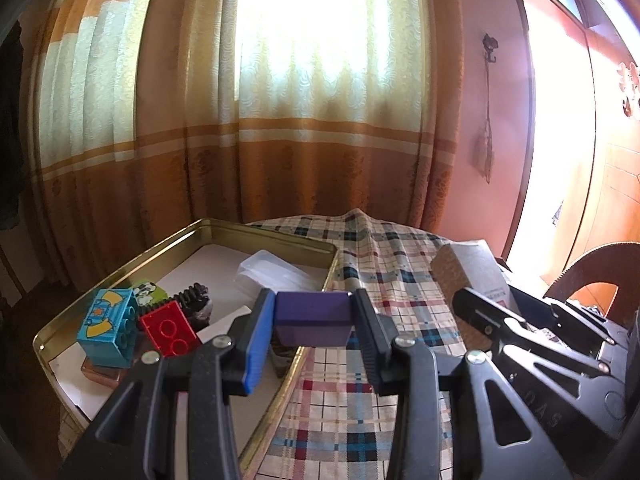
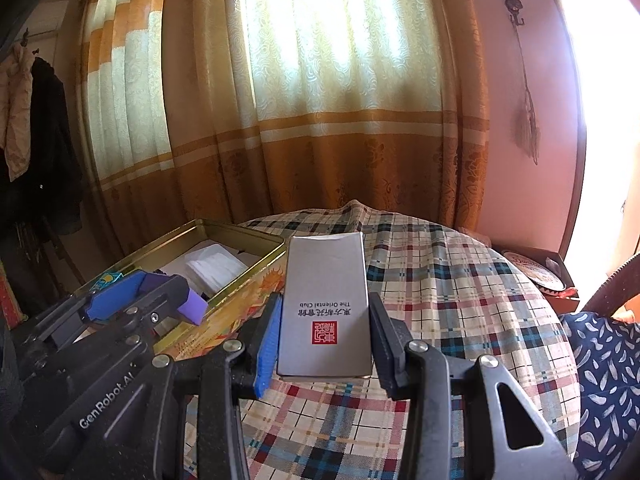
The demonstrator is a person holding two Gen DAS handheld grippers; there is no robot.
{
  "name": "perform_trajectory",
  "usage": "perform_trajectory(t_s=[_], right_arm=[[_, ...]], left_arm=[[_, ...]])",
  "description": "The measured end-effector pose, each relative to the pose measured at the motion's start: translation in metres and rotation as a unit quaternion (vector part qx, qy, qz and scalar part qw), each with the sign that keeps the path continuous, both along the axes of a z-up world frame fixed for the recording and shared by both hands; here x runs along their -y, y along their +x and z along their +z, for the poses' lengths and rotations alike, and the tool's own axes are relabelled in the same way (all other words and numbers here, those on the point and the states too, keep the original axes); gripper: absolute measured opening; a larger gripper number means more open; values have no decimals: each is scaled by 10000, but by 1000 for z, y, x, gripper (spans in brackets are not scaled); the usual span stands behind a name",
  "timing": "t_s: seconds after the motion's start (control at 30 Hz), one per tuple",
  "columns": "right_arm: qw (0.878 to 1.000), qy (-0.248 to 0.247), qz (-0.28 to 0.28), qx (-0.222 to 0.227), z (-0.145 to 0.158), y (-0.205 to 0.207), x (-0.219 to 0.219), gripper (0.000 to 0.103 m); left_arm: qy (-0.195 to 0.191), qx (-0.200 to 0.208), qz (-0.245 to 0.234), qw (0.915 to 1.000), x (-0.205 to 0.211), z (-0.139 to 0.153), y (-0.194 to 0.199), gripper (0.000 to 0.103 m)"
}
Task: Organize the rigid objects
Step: 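Carry the purple cube in the left tool toward the tray while the right tool carries the card box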
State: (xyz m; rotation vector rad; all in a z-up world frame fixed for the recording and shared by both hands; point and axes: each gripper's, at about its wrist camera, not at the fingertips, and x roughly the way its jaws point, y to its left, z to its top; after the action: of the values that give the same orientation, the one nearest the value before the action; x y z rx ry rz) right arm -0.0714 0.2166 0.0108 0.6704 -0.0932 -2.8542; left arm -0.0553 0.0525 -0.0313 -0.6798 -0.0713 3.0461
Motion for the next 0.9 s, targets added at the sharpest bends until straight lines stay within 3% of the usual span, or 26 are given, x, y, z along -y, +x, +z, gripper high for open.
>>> perform_trajectory(t_s=[0.9], right_arm=[[9994, 77, 225, -236, 6, 13, 17, 44]], left_arm=[[69, -36, 83, 9999, 16, 1, 12, 39]])
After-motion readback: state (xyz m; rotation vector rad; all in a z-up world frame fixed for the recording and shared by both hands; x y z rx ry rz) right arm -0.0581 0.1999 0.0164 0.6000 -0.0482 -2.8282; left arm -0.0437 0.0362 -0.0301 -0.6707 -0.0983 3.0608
